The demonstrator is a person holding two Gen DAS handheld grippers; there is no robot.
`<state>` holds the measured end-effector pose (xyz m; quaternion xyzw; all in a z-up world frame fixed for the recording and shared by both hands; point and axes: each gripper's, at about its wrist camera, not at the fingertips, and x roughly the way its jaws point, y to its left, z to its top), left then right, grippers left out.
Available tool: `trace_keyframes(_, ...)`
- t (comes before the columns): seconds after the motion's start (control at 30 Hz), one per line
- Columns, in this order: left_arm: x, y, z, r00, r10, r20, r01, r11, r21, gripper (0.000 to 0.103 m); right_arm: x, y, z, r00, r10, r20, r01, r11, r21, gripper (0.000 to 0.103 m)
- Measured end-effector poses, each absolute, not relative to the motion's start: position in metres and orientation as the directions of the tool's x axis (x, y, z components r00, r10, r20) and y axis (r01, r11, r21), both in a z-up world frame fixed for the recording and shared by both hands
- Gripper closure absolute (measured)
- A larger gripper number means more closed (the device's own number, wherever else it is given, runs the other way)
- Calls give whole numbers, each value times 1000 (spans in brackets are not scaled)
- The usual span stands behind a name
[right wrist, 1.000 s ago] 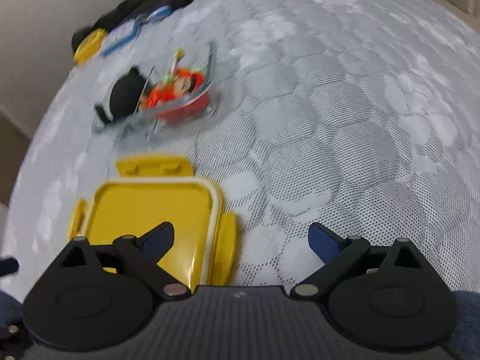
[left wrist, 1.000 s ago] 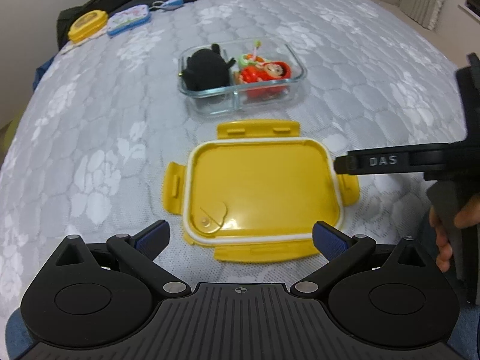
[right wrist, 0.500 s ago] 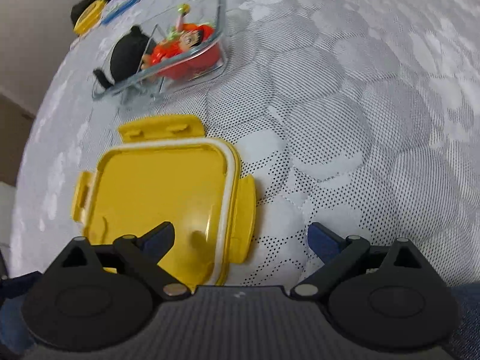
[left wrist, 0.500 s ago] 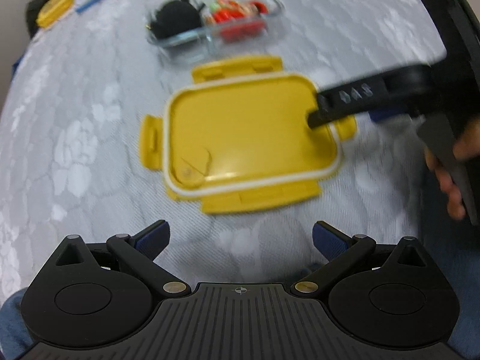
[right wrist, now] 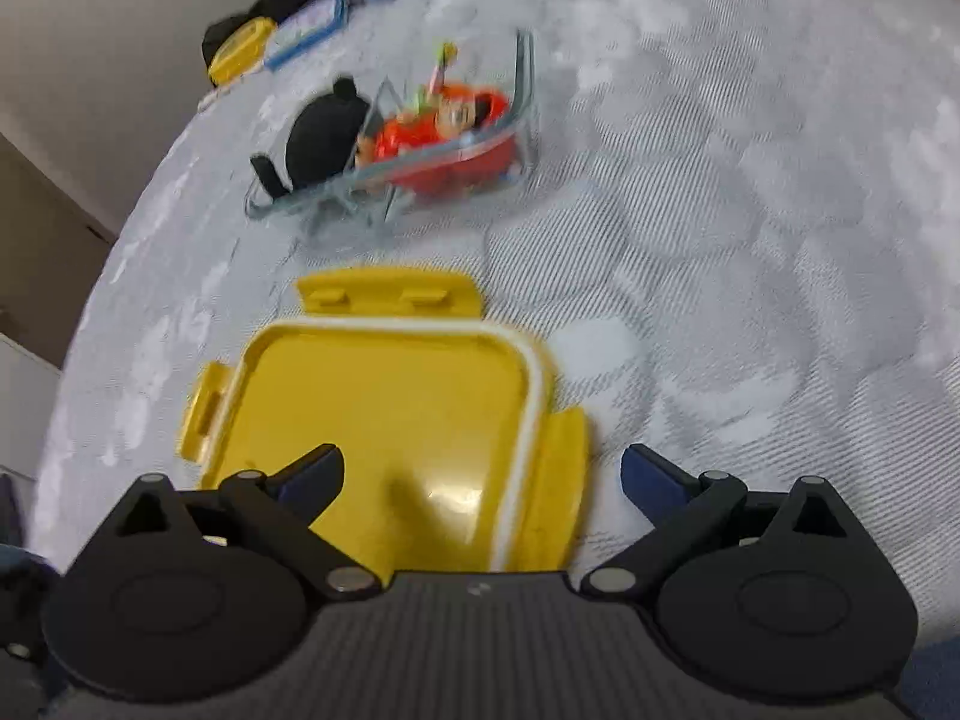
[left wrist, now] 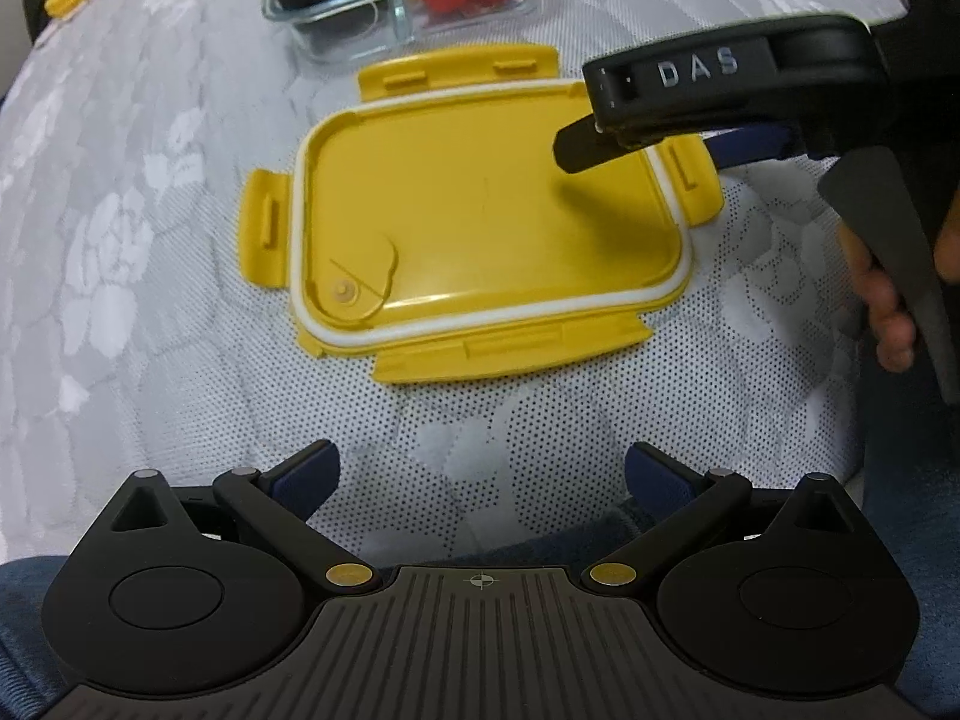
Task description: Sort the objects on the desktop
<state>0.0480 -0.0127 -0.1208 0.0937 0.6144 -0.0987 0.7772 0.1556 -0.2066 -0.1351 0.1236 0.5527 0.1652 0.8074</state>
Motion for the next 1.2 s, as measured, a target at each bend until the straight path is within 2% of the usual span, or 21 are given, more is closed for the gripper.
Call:
trace_keyframes(0.1, 49, -8, -124, 215, -63, -975, 261, 965, -5, 0, 167, -208, -138, 276, 443, -853, -140, 896, 420, 5)
trace_keyframes(0.2, 53, -1, -127, 203, -97, -974, 237, 970, -47, 0, 173, -214, -140, 258, 501, -826, -131, 865, 484, 13)
trace_keyframes(0.27, 55, 3, -129, 194, -126, -973, 216, 973, -82, 0, 175, -217, -141, 258, 501, -826, -120, 865, 487, 24)
trace_keyframes(0.33, 57, 6, -130, 186, -158, -970, 202, 972, -120, 0, 175, -220, -142, 268, 506, -820, -112, 862, 495, 30)
trace_keyframes(0.4, 58, 8, -129, 183, -191, -965, 194, 969, -155, 0, 176, -223, -142, 274, 515, -812, -96, 855, 510, 52)
trace_keyframes(0.43, 58, 9, -129, 183, -206, -961, 191, 967, -170, 0, 177, -226, -144, 268, 532, -803, -81, 843, 531, 78)
trace_keyframes(0.47, 58, 8, -127, 188, -212, -959, 192, 966, -176, 0, 179, -230, -146, 258, 554, -791, -64, 827, 559, 87)
trace_keyframes(0.53, 57, 6, -123, 204, -209, -956, 203, 965, -168, 0, 180, -236, -148, 259, 613, -747, -20, 776, 630, 88)
trace_keyframes(0.73, 60, -2, -109, 301, -163, -940, 232, 968, -94, 0, 174, -249, -135, 333, 689, -644, -14, 686, 727, 92)
trace_keyframes(0.93, 65, -22, -95, 402, -69, -913, 258, 965, 40, 0, 171, -261, -128, 375, 701, -607, 9, 652, 758, 92)
trace_keyframes(1.03, 66, -38, -88, 406, -60, -912, 316, 946, 78, 0, 171, -271, -125, 400, 707, -583, 24, 628, 778, 92)
trace_keyframes(1.2, 66, -76, -82, 474, 23, -880, 409, 880, 243, 0, 167, -287, -116, 452, 697, -557, 24, 615, 788, 91)
